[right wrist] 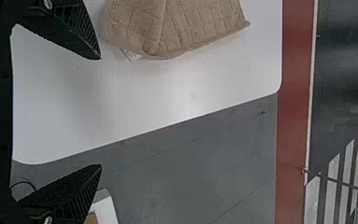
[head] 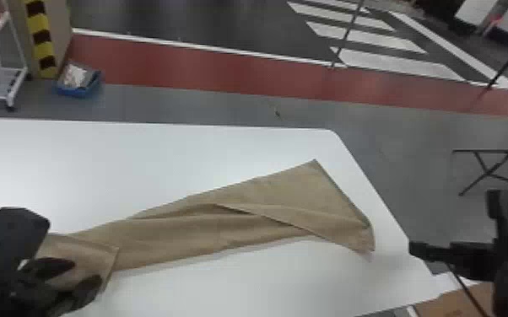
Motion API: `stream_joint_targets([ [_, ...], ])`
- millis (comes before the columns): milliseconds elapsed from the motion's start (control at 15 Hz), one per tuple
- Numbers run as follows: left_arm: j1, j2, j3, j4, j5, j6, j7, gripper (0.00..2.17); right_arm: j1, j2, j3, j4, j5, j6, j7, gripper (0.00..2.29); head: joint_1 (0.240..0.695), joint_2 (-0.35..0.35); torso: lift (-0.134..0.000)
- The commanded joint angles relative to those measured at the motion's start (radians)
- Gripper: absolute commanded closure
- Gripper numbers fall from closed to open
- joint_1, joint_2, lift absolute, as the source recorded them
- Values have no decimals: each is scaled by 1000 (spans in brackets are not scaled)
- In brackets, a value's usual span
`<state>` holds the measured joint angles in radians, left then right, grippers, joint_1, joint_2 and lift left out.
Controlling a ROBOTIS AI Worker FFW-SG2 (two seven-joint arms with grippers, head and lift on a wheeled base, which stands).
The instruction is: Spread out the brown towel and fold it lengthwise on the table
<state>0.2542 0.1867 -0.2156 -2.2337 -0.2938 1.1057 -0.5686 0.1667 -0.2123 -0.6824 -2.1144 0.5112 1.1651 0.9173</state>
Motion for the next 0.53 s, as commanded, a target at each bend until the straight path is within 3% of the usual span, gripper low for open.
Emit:
stream_joint_targets([
  [0, -9, 0, -22, 23, -39, -11, 12, 704, 11, 7, -8, -6, -2, -3, 0, 56, 695, -350, -124],
  [133, -10, 2, -27, 22, -50, -20, 35, 1541, 20, 10, -17, -7, -5, -9, 0, 56, 695, -350, -124],
  [200, -10, 4, -24, 9, -47, -20, 41, 1801, 22, 10, -20, -9, -8, -9, 0, 56, 695, -350, -124],
  [333, -10, 7, -18, -9, -41, -20, 42, 1892, 28, 10, -25, -10, -10, -9, 0, 56, 695, -350, -124],
  [467, -10, 5, 21, -24, 39, -14, 3, 1892, 28, 10, -32, -12, -11, -9, 0, 56, 695, -350, -124],
])
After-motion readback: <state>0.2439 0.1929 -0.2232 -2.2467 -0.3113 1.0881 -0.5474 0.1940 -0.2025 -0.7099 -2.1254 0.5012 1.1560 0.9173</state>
